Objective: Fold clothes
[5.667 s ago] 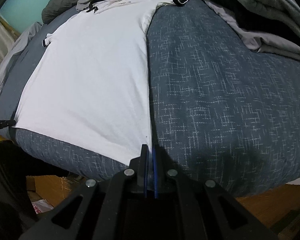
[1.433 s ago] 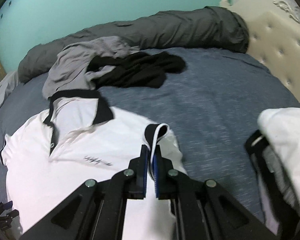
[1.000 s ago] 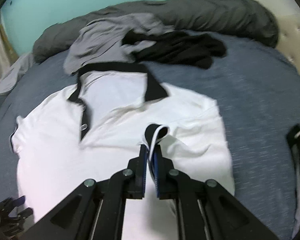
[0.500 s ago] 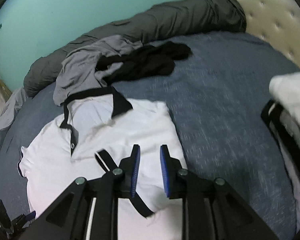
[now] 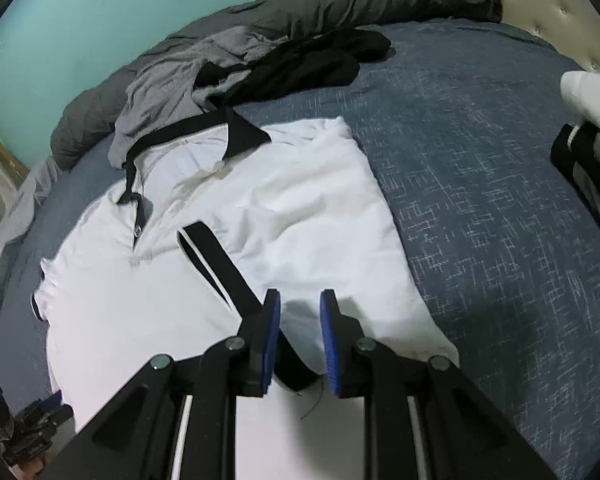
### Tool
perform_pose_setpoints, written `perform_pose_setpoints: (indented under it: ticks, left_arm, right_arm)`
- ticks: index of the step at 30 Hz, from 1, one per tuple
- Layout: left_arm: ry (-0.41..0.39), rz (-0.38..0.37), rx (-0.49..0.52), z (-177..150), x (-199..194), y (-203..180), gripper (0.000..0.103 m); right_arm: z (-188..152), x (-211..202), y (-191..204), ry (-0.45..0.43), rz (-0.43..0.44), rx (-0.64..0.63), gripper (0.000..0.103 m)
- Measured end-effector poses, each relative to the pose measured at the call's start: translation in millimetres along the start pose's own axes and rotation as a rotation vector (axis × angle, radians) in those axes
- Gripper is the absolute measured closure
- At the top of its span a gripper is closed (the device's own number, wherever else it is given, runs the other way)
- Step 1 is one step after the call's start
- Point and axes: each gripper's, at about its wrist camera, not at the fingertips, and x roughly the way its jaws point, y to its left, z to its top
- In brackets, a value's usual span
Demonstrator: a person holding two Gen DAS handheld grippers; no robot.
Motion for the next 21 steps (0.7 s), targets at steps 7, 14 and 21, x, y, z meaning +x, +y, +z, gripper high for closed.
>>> perform_pose_setpoints:
  ticks: [7,14,21]
  left_arm:
    - [-0.002,-0.011,-0.013,1.6,-2.0,1.3,0.048]
    - [-0.074,-0.032,-0.037,18.1,-32.1,2.0,0.048]
    - [-0.058,-0.09,0.005,69.9,-21.8,-38.4,0.047]
  right_arm:
    - [-3.7,2.1,7.6,0.039,-0.002,-0.027,0.083]
    - [2.4,-25.4,-20.8,-0.099,-0.031,0.088,0.083]
    - [5.6,-38.4,-53.5,-0.104,-0.039,0.126,0.081]
